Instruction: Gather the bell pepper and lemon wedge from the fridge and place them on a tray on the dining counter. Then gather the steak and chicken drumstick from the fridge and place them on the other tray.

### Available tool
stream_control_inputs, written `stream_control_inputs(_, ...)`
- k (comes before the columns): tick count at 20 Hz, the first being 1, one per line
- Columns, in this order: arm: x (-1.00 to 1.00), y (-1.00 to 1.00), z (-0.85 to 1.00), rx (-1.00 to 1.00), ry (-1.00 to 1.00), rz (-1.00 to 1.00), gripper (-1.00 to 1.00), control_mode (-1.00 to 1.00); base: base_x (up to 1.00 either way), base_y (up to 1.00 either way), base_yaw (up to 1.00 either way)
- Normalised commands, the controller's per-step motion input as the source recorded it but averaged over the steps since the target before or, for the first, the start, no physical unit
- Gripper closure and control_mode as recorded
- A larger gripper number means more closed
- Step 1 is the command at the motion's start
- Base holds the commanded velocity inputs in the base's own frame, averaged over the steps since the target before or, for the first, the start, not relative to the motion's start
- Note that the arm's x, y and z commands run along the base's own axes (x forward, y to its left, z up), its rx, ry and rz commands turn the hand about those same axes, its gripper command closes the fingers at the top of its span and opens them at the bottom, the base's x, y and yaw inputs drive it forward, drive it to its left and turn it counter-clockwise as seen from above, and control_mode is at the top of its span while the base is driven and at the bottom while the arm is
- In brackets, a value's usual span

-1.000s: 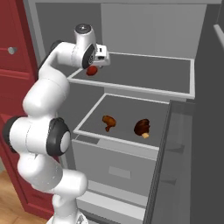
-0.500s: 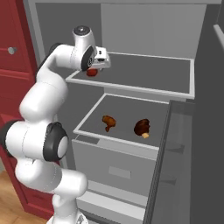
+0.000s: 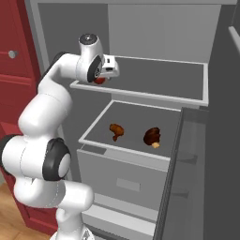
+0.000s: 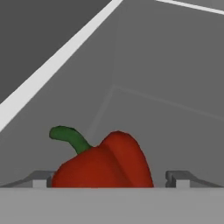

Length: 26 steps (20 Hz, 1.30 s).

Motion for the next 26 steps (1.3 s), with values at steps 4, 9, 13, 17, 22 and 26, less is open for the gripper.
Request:
stream_control_inputs(4, 0.26, 0.07, -0.29, 0.00, -0.04, 0.00, 1.00, -1.00, 0.00, 0.00, 0.00)
stream_control_inputs(9, 0.02, 0.11, -0.47, 0.00, 0.02, 0.00, 1.00, -1.00, 0.00, 0.00, 0.00)
stream_control_inputs(13, 0.00, 0.01, -0.06, 0.00, 0.03, 0.00, 1.00, -1.00, 0.00, 0.00, 0.00)
stream_control_inputs(17, -0.64, 0.00, 0.04, 0.00, -0.03, 0.05, 1.00, -1.00, 0.00, 0.00, 0.00)
stream_control_inputs(22, -1.00, 0.00, 0.12, 0.00, -0.12, 0.03, 1.00, -1.00, 0.00, 0.00, 0.00)
stream_control_inputs(26, -1.00, 0.00, 0.02, 0.00, -0.17, 0.02, 1.00, -1.00, 0.00, 0.00, 0.00)
